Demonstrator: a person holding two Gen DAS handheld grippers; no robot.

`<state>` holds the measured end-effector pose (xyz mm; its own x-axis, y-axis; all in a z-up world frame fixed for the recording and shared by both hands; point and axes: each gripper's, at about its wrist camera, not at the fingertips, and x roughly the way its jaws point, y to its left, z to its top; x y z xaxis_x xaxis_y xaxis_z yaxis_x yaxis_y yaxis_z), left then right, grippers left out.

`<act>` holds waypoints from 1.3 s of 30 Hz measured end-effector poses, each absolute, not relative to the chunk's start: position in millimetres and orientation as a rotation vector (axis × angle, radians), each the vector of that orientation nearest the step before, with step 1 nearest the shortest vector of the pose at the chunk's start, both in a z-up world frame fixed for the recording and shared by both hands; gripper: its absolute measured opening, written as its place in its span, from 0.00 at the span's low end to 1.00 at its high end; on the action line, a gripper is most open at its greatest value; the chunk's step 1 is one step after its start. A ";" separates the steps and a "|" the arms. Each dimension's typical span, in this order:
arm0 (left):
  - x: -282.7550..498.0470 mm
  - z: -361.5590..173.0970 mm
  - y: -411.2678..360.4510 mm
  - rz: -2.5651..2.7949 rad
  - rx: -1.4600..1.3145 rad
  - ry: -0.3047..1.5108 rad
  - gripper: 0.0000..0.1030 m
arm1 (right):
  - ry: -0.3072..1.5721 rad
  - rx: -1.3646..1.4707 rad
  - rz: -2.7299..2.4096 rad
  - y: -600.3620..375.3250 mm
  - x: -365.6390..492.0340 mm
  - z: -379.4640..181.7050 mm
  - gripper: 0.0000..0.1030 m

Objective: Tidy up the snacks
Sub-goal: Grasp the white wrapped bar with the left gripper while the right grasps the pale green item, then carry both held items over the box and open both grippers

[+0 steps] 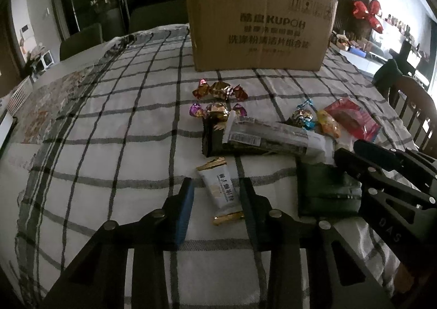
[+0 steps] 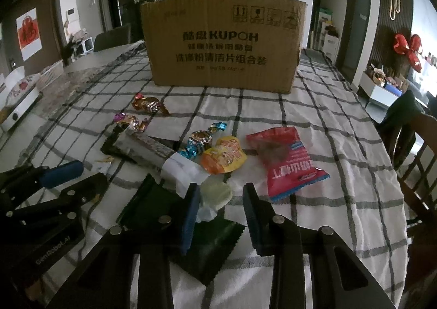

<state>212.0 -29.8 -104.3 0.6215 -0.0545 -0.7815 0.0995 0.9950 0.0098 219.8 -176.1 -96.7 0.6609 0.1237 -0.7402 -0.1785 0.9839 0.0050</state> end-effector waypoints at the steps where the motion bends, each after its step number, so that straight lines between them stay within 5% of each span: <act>1: 212.4 -104.7 -29.7 -0.090 0.052 0.897 0.32 | 0.833 -0.074 0.172 -175.6 220.0 -97.0 0.29; 10: 215.3 -107.5 -30.0 -0.112 0.030 0.910 0.21 | 0.837 -0.073 0.178 -174.6 221.5 -97.9 0.23; 39: 189.2 -20.3 -32.7 -0.169 0.026 0.698 0.19 | 0.626 -0.046 0.188 -179.6 189.9 -18.8 0.21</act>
<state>189.2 -32.7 -20.3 0.7532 -0.1458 -0.6414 0.1632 0.9861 -0.0324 189.9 -179.6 -18.8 0.7941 0.1609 -0.5862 -0.1887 0.9819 0.0138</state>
